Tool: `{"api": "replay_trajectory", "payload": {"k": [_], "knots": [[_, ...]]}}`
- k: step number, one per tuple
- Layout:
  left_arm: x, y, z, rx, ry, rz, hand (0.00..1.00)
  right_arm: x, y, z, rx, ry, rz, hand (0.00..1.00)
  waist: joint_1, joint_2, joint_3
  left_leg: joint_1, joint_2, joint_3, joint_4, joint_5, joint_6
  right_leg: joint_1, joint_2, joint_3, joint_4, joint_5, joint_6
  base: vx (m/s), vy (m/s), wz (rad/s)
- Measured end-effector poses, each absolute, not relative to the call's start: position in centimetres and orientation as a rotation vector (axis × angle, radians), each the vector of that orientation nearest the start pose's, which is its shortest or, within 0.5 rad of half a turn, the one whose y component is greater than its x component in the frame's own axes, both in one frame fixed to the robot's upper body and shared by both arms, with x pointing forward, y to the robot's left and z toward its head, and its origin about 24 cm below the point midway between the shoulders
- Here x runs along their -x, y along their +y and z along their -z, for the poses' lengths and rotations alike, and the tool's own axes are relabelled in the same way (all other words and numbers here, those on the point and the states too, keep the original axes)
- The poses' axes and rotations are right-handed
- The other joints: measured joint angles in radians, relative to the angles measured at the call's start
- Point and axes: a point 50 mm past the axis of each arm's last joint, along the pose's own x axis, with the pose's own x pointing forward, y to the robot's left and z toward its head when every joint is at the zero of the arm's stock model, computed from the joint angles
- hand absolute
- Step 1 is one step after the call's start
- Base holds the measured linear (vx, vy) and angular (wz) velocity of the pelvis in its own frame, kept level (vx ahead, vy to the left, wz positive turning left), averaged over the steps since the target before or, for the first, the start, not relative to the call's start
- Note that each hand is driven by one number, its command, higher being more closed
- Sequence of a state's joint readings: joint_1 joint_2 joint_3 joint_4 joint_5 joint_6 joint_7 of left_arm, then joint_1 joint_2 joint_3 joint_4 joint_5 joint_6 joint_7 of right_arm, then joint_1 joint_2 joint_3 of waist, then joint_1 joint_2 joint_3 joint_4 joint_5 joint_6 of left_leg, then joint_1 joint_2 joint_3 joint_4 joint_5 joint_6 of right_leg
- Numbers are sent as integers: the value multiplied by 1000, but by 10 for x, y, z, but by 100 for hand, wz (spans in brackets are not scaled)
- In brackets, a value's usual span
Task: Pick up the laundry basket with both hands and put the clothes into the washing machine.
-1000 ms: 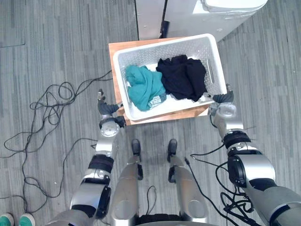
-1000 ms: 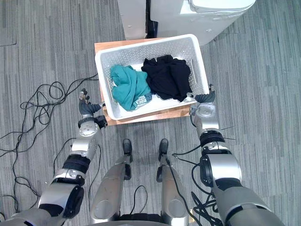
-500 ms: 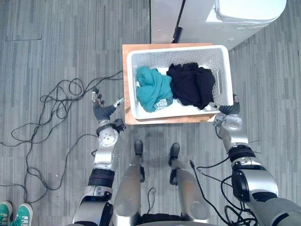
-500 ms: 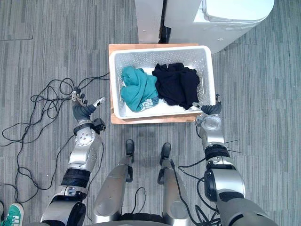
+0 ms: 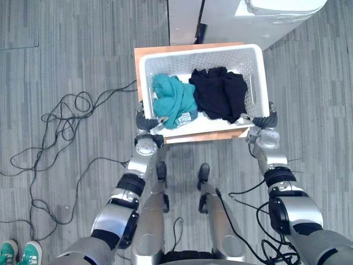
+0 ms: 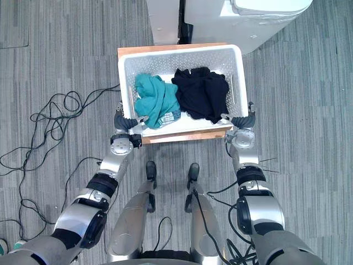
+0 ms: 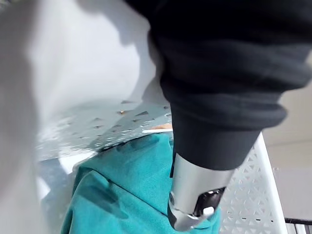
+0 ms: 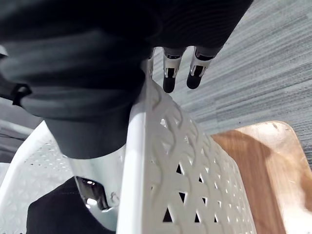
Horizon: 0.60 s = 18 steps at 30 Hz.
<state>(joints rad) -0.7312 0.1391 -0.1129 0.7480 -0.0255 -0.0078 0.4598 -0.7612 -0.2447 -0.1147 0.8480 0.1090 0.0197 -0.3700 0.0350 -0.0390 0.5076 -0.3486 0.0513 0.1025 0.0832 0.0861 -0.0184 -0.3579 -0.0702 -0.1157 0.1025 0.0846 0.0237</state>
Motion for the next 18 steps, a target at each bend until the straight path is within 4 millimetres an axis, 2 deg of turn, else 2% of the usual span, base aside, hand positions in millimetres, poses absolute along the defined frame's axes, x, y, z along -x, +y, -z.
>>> {"api": "replay_trajectory", "payload": {"k": [5,8,13,14,15,17,18], "knots": [[-376,151,-96,-226,-17,-314,100,-378,-211,-96,87,65,434,100,-2,0,0,-2,0,5,-1,0,0,-5,0,7,0,0,1,-3,3,-2],[-368,156,-92,-223,-19,-320,100,-364,-213,-83,82,68,436,100,3,0,0,1,0,-1,-3,0,0,-1,1,4,-1,0,1,71,4,3],[-329,165,-59,-215,25,-320,100,-319,-207,-45,50,112,436,100,-8,-1,-3,91,-5,-24,-17,-4,-5,95,-2,9,-8,-21,7,82,21,10],[-310,169,-44,-213,54,-322,100,-302,-204,-39,65,100,437,100,-16,-3,-32,109,-4,-27,-26,-13,-9,112,-1,9,-6,-37,10,39,27,11],[-306,169,-41,-212,60,-322,100,-298,-203,-38,67,96,437,100,-17,-2,-42,110,-4,-26,-28,-16,-12,112,0,10,-6,-40,11,42,19,4],[-273,174,-16,-211,130,-311,100,-269,-203,-28,105,100,441,100,-17,-3,-120,131,3,-17,-32,-45,-22,122,8,27,-5,-57,16,82,-2,-19],[-260,176,-10,-212,150,-304,100,-260,-201,-24,103,110,434,100,-16,-3,-136,153,7,-5,-29,-53,-20,139,13,43,-6,-59,13,87,-14,-39]]}}
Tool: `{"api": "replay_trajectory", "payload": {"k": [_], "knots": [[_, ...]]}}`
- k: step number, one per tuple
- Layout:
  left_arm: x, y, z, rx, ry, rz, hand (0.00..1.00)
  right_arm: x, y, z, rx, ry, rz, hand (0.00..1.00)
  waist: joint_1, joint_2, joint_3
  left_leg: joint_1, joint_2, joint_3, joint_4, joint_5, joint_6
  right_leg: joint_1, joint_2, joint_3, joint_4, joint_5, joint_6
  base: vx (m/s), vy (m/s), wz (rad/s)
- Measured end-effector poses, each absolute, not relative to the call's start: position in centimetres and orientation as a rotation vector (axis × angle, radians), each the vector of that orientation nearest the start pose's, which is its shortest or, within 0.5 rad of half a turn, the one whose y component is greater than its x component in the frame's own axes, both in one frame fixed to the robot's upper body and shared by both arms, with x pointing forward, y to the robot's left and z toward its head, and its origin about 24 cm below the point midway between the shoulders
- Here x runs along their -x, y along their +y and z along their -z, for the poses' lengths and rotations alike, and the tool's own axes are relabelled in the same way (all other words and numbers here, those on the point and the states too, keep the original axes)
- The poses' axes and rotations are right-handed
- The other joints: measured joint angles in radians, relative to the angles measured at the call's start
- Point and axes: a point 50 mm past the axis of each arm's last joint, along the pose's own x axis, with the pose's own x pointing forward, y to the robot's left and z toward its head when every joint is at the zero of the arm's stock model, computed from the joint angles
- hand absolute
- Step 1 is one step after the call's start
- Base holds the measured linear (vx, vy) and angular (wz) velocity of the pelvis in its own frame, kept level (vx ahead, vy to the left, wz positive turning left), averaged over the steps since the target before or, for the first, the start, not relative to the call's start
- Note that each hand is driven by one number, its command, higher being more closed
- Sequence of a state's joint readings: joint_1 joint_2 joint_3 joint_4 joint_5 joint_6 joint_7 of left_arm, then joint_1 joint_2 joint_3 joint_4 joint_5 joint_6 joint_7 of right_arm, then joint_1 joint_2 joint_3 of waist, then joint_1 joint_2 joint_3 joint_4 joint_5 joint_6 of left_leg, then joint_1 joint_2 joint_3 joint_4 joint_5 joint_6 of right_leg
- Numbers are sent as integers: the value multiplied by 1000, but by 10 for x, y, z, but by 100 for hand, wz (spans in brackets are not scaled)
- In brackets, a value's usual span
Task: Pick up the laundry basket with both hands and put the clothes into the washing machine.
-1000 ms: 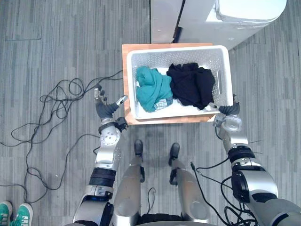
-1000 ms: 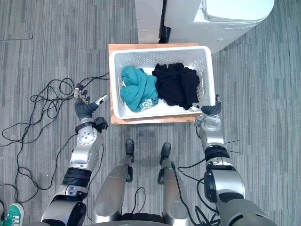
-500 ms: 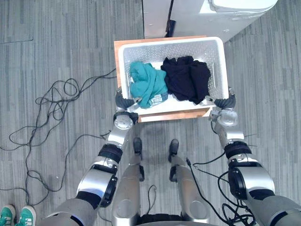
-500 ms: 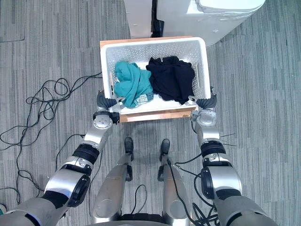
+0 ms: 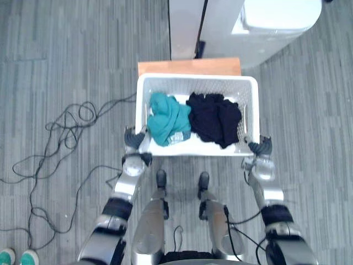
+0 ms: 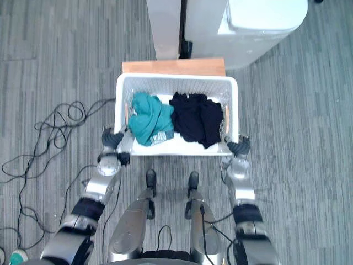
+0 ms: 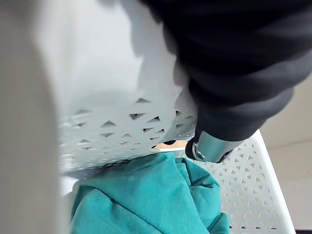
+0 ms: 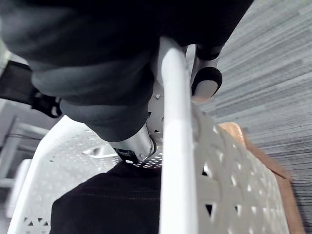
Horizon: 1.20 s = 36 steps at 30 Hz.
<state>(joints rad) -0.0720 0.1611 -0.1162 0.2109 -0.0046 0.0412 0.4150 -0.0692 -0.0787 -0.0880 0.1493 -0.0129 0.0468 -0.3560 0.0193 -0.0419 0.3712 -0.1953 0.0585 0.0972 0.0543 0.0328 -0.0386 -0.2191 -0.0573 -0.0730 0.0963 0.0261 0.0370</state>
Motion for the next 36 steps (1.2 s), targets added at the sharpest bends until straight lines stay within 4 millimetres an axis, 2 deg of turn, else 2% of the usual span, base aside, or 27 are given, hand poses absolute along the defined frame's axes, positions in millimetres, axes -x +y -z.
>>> {"api": "replay_trajectory", "payload": {"k": [2,4,8,10,11,13,14,15,17,18,20,21,22,24,25,26,27,28,29,30,31,33,34,35,36], "knots": [[-235,179,-1,-203,183,-298,100,-241,-198,-17,97,132,423,100,-2,1,-50,18,13,33,33,-33,-3,22,12,35,-13,-2,2,60,-12,-51],[-221,178,-1,-190,187,-293,100,-228,-197,-16,95,131,419,100,-4,2,-76,17,25,49,85,-65,-3,29,24,67,-13,2,-2,71,-15,-50],[-207,170,-1,-135,195,-270,100,-199,-203,-22,84,118,449,100,-10,-2,-120,28,50,81,163,-131,-7,44,47,122,-13,3,-1,56,7,-53],[-200,168,-6,-115,178,-270,100,-186,-205,-27,77,104,460,100,-11,-4,-134,38,74,147,216,-175,-6,41,65,184,-8,12,7,24,46,-108],[-197,169,-10,-110,167,-275,100,-183,-203,-30,67,89,462,100,-9,-4,-136,53,104,216,276,-222,-7,37,89,242,2,21,17,-14,65,-141],[-196,169,-10,-109,166,-276,100,-183,-203,-32,60,75,462,100,-9,-5,-141,77,143,296,315,-263,-2,33,105,274,-12,28,36,-103,76,-164],[-197,169,-10,-109,165,-277,100,-184,-203,-31,59,77,461,100,-9,-8,-144,115,175,390,328,-284,0,23,79,178,-10,-10,-2,-130,69,-155],[-197,170,-10,-109,165,-279,100,-185,-203,-31,61,76,460,100,-9,-9,-144,124,179,410,329,-287,0,20,70,144,-5,-12,-9,-79,62,-174],[-196,176,-9,-113,171,-302,100,-195,-199,-20,44,104,429,100,-28,-31,-158,182,207,563,335,-304,-1,-15,-52,-215,70,-33,-69,-11,51,-161],[-196,177,-8,-114,174,-305,100,-196,-198,-19,41,109,425,100,-29,-32,-158,189,210,577,336,-305,-1,-15,-63,-253,79,-37,-75,41,-1,-157],[-196,181,-3,-116,195,-327,100,-208,-193,-11,30,137,396,100,-33,-34,-160,231,229,665,347,-311,-7,-9,-132,-509,114,-43,-124,73,-59,-150],[-196,181,-3,-115,196,-329,100,-209,-193,-10,31,139,393,100,-32,-33,-160,234,233,669,346,-313,-9,-10,-131,-521,113,-43,-124,83,-118,-139],[-196,183,-1,-115,207,-336,100,-210,-192,-9,37,145,382,100,-32,-29,-162,248,248,688,352,-326,-28,-18,-112,-516,112,-33,-110,89,-161,-109],[-193,182,5,-111,234,-338,100,-209,-194,-6,49,157,370,100,-37,-14,-166,272,301,713,409,-340,-28,-23,-55,-457,114,-31,-105,105,-175,-112],[-192,180,9,-90,256,-342,100,-210,-196,-6,63,161,362,100,-33,-3,-166,257,364,659,542,-328,12,-16,-13,-410,118,-31,-106,95,-161,-106],[-190,178,13,-76,271,-345,100,-210,-197,-7,73,157,357,100,-28,9,-166,237,394,611,621,-314,77,-7,9,-385,117,-31,-107,112,-188,-152],[-184,176,19,-50,303,-350,100,-212,-200,-9,98,148,343,100,-22,36,-168,175,433,489,778,-251,182,17,57,-332,104,-34,-111,160,-100,-165],[-177,174,24,-18,335,-359,100,-215,-201,-12,123,137,324,100,-16,68,-180,105,397,322,886,-275,133,31,93,-268,85,-39,-119,136,-51,-170],[-176,171,25,0,343,-362,100,-216,-203,-14,136,130,321,100,-10,82,-181,77,356,264,906,-296,100,41,106,-245,72,-40,-120,183,67,-169],[-175,169,26,25,348,-368,100,-217,-204,-15,147,125,317,100,0,87,-182,20,268,191,902,-323,75,59,118,-192,42,-33,-136,209,119,-150],[-172,169,28,35,359,-373,100,-218,-204,-15,146,125,314,100,1,88,-182,-32,199,157,860,-333,76,85,123,-157,4,-29,-143,247,142,-136],[-168,170,31,36,373,-379,100,-217,-202,-14,149,129,303,100,13,88,-178,-89,128,128,735,-331,73,135,127,-112,-57,-27,-145,215,129,-125],[-167,170,31,39,377,-376,100,-217,-203,-14,155,132,301,100,29,88,-176,-115,86,104,599,-316,46,171,132,-75,-115,-28,-144,200,131,-132],[-167,168,31,48,378,-377,100,-217,-203,-14,158,130,298,100,35,99,-178,-120,78,89,492,-302,19,190,155,-56,-135,-28,-138,216,104,-159],[-166,167,31,65,375,-386,100,-219,-204,-18,173,113,288,100,79,148,-171,-111,116,75,390,-219,5,145,193,-17,13,-53,-159,328,90,-131]]}}
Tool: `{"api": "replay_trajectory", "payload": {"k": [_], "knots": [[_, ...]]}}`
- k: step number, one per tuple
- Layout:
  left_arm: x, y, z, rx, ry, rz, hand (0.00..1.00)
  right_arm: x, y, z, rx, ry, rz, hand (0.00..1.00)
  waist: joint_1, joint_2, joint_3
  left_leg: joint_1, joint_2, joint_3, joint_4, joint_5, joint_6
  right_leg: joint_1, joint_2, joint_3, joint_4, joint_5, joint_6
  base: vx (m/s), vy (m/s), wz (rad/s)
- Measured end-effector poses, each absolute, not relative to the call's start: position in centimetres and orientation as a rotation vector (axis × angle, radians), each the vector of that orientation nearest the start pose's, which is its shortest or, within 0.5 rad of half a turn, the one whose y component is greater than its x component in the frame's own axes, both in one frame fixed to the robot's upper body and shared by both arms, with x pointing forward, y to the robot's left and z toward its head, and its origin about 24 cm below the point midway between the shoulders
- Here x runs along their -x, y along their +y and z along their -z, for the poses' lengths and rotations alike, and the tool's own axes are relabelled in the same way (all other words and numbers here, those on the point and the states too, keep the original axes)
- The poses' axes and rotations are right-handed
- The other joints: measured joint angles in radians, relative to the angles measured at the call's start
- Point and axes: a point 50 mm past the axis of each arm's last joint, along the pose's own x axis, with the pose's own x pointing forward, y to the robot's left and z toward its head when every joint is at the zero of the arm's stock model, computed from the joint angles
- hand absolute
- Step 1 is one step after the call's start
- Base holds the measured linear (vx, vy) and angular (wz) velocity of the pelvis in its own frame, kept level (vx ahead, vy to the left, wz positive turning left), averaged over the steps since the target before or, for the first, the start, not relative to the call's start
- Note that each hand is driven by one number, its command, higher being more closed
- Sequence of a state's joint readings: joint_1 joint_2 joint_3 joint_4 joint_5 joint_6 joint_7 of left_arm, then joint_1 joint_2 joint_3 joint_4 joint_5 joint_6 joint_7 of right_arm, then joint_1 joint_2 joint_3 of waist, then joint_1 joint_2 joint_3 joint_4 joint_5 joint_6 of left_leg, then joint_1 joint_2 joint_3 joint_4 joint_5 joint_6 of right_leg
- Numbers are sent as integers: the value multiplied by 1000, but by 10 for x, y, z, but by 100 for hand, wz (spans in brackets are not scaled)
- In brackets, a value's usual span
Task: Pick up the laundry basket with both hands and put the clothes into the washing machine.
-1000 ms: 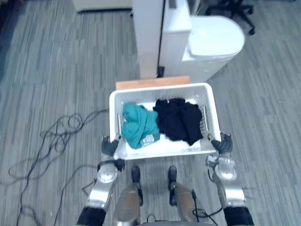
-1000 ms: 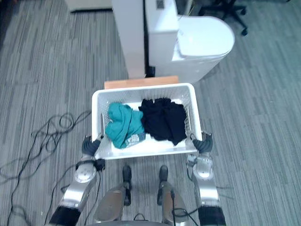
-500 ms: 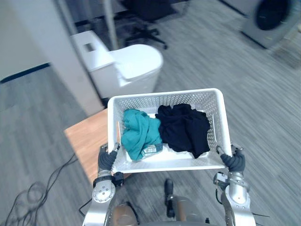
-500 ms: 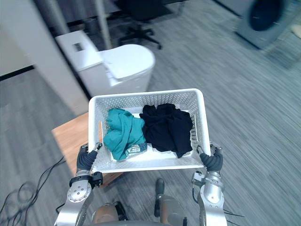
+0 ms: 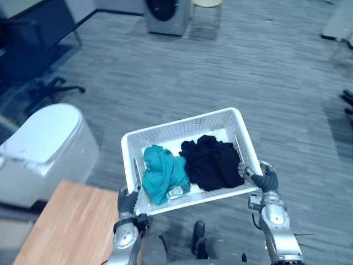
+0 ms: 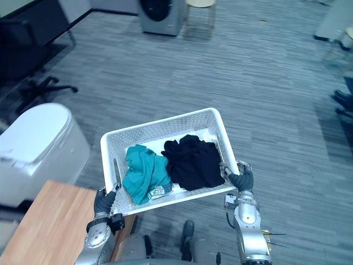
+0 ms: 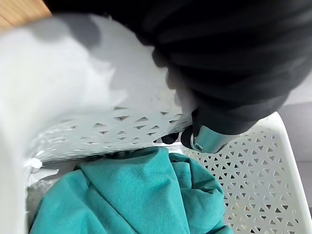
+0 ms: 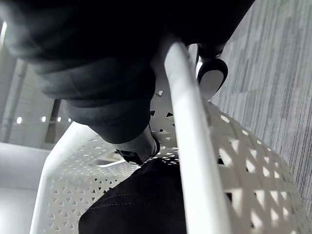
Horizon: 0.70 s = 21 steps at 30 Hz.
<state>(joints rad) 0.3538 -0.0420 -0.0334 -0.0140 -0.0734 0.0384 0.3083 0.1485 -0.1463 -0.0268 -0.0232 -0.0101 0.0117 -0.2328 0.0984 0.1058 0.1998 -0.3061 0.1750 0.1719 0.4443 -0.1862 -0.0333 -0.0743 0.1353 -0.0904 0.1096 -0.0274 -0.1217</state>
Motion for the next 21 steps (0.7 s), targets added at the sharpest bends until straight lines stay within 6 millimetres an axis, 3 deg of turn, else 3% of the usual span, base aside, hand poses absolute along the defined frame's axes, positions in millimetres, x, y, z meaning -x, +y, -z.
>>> {"api": "replay_trajectory", "payload": {"k": [1,3,5,6,7,8,9,10,11,12,14,16,17,18,19,20,21], "knots": [[-164,173,31,46,373,-393,100,-218,-198,-16,149,125,288,100,-1,-31,3,5,-34,-1,45,-7,9,12,-27,29,73,-70,58,421,106,-108],[-163,173,32,46,382,-392,100,-217,-196,-13,142,145,288,100,-17,-43,-10,6,-45,-17,54,-26,42,10,-34,42,83,-103,67,347,121,-29],[-161,176,32,44,384,-400,100,-216,-193,-11,129,149,289,100,-11,-81,-14,41,-81,24,28,-50,78,-36,-74,69,192,-182,108,287,130,-24],[-158,177,34,39,396,-401,100,-214,-191,-9,138,159,290,100,-26,-102,-7,87,-110,42,15,-70,98,-56,-110,71,334,-234,185,300,97,-14],[-157,177,35,34,402,-401,100,-214,-191,-8,146,161,289,100,-32,-104,-6,103,-118,48,25,-86,106,-90,-126,71,449,-238,228,566,146,-2],[-156,181,35,15,413,-398,100,-212,-189,-4,143,182,291,100,-44,-103,-4,174,-132,57,49,-138,134,-199,-184,48,765,-214,259,414,95,0],[-155,182,35,10,415,-398,100,-211,-188,-2,140,189,291,100,-46,-103,-4,189,-133,60,48,-144,136,-210,-193,42,800,-221,247,514,101,-9],[-153,185,35,-4,416,-401,100,-211,-185,2,128,204,287,100,-54,-99,-3,250,-133,66,36,-173,139,-243,-222,6,853,-245,201,369,39,-16],[-154,187,32,-13,404,-403,100,-211,-183,2,122,206,285,100,-56,-95,-6,295,-131,74,10,-197,134,-285,-242,-22,812,-262,171,485,45,-19],[-155,188,30,-14,395,-402,100,-212,-183,1,123,200,283,100,-58,-92,-8,308,-126,75,1,-207,130,-308,-244,-38,758,-264,167,510,29,-20],[-160,188,25,-18,367,-397,100,-216,-184,-3,121,182,282,100,-66,-91,-9,347,-116,78,-41,-220,121,-370,-237,-71,540,-221,152,538,-7,-5],[-166,187,22,-26,350,-387,100,-218,-186,-4,125,177,288,100,-105,-90,-4,453,-115,49,-152,-218,90,-380,-198,-30,115,-2,202,739,-73,31],[-167,187,22,-29,348,-386,100,-217,-186,-4,127,178,289,100,-117,-97,-5,481,-122,35,-177,-217,79,-379,-195,-13,36,47,213,557,-73,46],[-169,186,21,-41,344,-379,100,-215,-188,-2,133,184,293,100,-135,-109,-4,542,-131,-12,-203,-235,37,-373,-192,-9,-6,84,192,728,-163,49],[-171,181,24,-42,352,-366,100,-211,-193,0,142,195,304,100,-143,-87,-10,594,-111,-60,-194,-255,12,-372,-178,11,59,234,139,749,-177,39],[-174,176,25,-40,355,-355,100,-211,-198,-1,153,196,314,100,-139,-58,-15,595,-86,-76,-174,-252,8,-391,-160,-5,120,222,122,890,-208,19],[-179,171,24,-17,351,-351,100,-213,-202,-3,160,186,324,100,-139,-29,-22,558,-48,-104,-78,-211,-48,-417,-136,-32,223,145,98,729,-190,-1]]}}
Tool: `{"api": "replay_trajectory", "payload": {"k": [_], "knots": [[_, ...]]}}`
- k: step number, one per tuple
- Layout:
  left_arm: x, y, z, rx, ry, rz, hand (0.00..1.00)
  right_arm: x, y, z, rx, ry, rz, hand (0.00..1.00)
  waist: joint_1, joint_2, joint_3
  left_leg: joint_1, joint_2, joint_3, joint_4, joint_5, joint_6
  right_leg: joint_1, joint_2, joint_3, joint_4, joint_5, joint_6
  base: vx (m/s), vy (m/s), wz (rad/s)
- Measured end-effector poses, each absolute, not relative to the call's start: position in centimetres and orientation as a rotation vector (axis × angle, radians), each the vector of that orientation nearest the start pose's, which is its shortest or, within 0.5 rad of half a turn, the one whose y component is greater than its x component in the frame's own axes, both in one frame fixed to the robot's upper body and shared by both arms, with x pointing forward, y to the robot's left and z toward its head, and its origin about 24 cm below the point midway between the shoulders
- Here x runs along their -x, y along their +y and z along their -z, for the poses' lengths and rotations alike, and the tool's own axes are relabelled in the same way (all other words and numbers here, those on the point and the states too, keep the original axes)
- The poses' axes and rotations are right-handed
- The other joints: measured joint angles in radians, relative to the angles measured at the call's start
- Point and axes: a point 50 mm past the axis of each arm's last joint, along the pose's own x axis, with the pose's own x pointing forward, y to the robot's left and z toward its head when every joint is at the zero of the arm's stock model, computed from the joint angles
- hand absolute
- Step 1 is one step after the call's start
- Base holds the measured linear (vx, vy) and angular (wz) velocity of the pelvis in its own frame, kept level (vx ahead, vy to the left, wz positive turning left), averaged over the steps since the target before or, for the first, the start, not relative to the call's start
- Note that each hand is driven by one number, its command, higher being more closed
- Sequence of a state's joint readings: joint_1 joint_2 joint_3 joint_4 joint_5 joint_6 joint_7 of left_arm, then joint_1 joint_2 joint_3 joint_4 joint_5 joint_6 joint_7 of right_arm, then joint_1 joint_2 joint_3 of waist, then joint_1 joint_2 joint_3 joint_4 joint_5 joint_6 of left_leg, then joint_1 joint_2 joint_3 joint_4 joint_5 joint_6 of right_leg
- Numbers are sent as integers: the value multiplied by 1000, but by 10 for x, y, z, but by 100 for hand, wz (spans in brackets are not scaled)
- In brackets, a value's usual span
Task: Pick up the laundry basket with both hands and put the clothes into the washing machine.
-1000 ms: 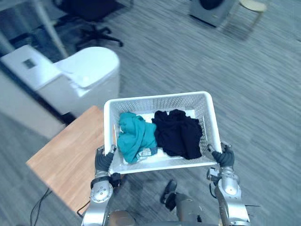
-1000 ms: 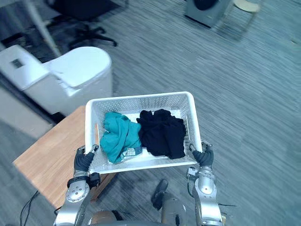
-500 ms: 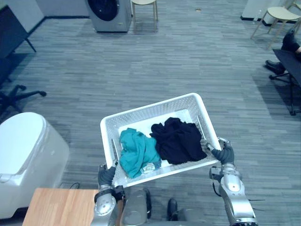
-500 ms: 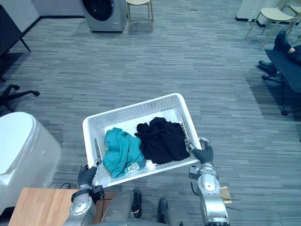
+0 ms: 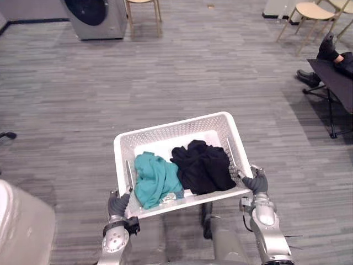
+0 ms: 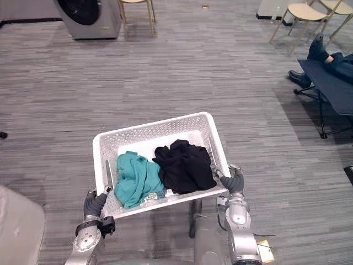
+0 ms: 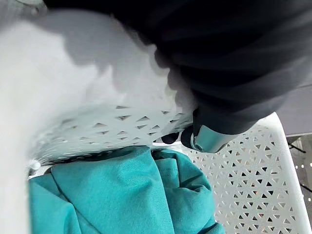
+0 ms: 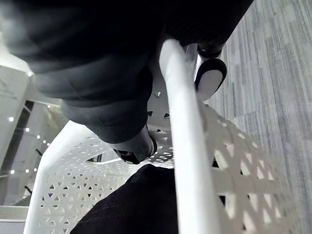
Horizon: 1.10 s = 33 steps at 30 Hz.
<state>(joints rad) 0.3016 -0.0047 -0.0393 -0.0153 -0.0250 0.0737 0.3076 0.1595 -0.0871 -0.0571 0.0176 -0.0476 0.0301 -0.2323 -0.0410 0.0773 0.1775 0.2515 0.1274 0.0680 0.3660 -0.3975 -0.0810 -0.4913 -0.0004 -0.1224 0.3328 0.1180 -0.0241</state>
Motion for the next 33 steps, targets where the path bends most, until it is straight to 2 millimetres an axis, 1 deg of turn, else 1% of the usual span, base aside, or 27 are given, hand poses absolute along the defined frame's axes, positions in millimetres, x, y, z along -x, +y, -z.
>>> {"api": "replay_trajectory", "payload": {"k": [1,2,3,4,6,9,10,11,13,14,15,16,17,18,19,20,21,22,24,26,27,28,29,30,31,32,33], "knots": [[-182,170,24,-14,346,-349,100,-213,-203,-4,152,185,330,100,-1,2,3,-59,20,-24,170,96,-9,13,14,-16,66,-77,-21,719,-203,-4],[-181,170,24,-13,350,-350,100,-212,-203,-4,153,187,330,100,2,5,4,-95,37,-27,275,174,-16,39,23,-17,75,-107,-27,719,-194,1],[-176,169,28,-7,369,-356,100,-210,-203,-2,150,192,330,100,11,13,8,-186,83,-34,514,298,-60,121,45,-24,59,-155,-40,702,-144,5],[-176,168,27,-4,366,-355,100,-206,-203,-5,141,182,340,100,27,23,14,-292,130,-13,747,276,-30,216,73,-30,18,-188,-52,682,-115,6],[-173,168,27,0,369,-347,100,-201,-203,-11,137,160,345,100,56,17,20,-404,144,22,874,234,29,332,82,-24,-30,-240,-63,626,-82,10],[-167,169,21,10,341,-349,100,-204,-202,-21,136,113,339,100,93,12,24,-601,90,102,691,137,81,505,64,-11,-149,-284,-46,594,4,10],[-168,169,18,14,328,-352,100,-207,-202,-23,140,103,335,100,112,6,28,-651,42,104,490,138,72,561,47,-5,-187,-302,-28,592,101,-2],[-166,170,19,14,333,-356,100,-211,-201,-24,141,95,328,100,118,8,29,-668,-6,91,252,172,23,610,27,3,-217,-324,-8,616,123,-7],[-166,170,19,13,334,-358,100,-216,-201,-25,152,91,319,100,139,20,28,-666,-28,73,-4,259,-25,668,17,20,-247,-356,20,698,216,-28],[-166,173,18,-1,331,-359,100,-221,-199,-18,153,117,310,100,155,9,19,-645,-55,82,-1,402,36,722,-10,53,-257,-384,49,801,277,-44],[-167,174,18,-5,331,-360,100,-223,-198,-16,151,126,309,100,158,-7,16,-643,-69,80,21,399,80,731,-25,60,-250,-390,59,854,314,-43],[-167,174,19,-4,337,-362,100,-225,-197,-15,147,131,307,100,155,-14,15,-651,-74,91,101,335,181,723,-49,78,-177,-392,68,583,216,-24],[-166,174,19,-7,342,-361,100,-224,-197,-14,145,135,308,100,157,-23,11,-651,-74,107,135,299,193,700,-61,92,-106,-404,89,717,272,-41],[-165,175,21,-17,351,-358,100,-224,-195,-11,139,145,307,100,160,-45,6,-627,-81,144,175,230,206,613,-89,128,126,-427,170,695,258,-51],[-166,178,21,-37,355,-351,100,-225,-193,-10,130,151,308,100,152,-68,18,-564,-109,157,187,176,215,503,-127,159,420,-382,282,695,247,-45],[-165,179,21,-45,360,-349,100,-223,-192,-8,131,157,309,100,139,-73,22,-527,-125,157,187,153,216,465,-145,163,548,-365,290,671,222,-23],[-164,180,22,-59,374,-351,100,-218,-191,-2,126,184,314,100,119,-74,25,-427,-141,164,165,113,217,397,-160,156,741,-364,249,632,181,-17],[-164,181,22,-80,373,-355,100,-213,-191,3,126,209,318,100,108,-72,27,-323,-141,183,115,103,211,336,-159,131,801,-375,195,602,162,-24],[-167,184,18,-104,351,-348,100,-212,-189,2,114,204,319,100,100,-65,22,-204,-141,182,17,93,195,220,-153,47,740,-401,145,532,117,-34],[-173,186,13,-118,322,-339,100,-213,-188,-3,108,177,322,100,80,-71,17,-142,-141,176,-52,85,183,114,-133,-20,529,-401,126,600,89,-3],[-179,185,10,-122,305,-331,100,-213,-189,-3,110,175,325,100,58,-76,14,-111,-143,153,-86,78,170,83,-101,-25,287,-339,119,636,28,51],[-183,185,11,-132,304,-321,100,-212,-191,-2,112,181,330,100,39,-94,12,-64,-158,119,-127,74,162,89,-80,-2,13,-228,126,563,-9,63],[-184,185,12,-138,308,-314,100,-211,-192,-1,113,184,333,100,29,-101,13,-40,-171,101,-143,69,154,91,-78,12,-77,-178,133,614,-61,77],[-184,183,16,-148,324,-296,100,-208,-196,1,123,195,343,100,19,-130,3,13,-195,54,-166,46,123,91,-85,44,-162,-121,118,509,-82,65],[-183,181,18,-148,333,-289,100,-205,-197,3,125,207,348,100,12,-133,0,43,-201,25,-169,29,117,87,-91,44,-149,-115,102,662,-139,117],[-180,173,23,-128,356,-278,100,-198,-203,8,146,236,359,100,-12,-97,-13,94,-168,-48,-158,-22,106,68,-79,43,-14,-43,46,674,-183,105],[-180,171,25,-124,365,-276,100,-195,-205,10,150,250,362,100,-10,-84,-26,88,-153,-69,-128,-26,100,52,-77,34,40,-36,43,684,-208,99]]}}
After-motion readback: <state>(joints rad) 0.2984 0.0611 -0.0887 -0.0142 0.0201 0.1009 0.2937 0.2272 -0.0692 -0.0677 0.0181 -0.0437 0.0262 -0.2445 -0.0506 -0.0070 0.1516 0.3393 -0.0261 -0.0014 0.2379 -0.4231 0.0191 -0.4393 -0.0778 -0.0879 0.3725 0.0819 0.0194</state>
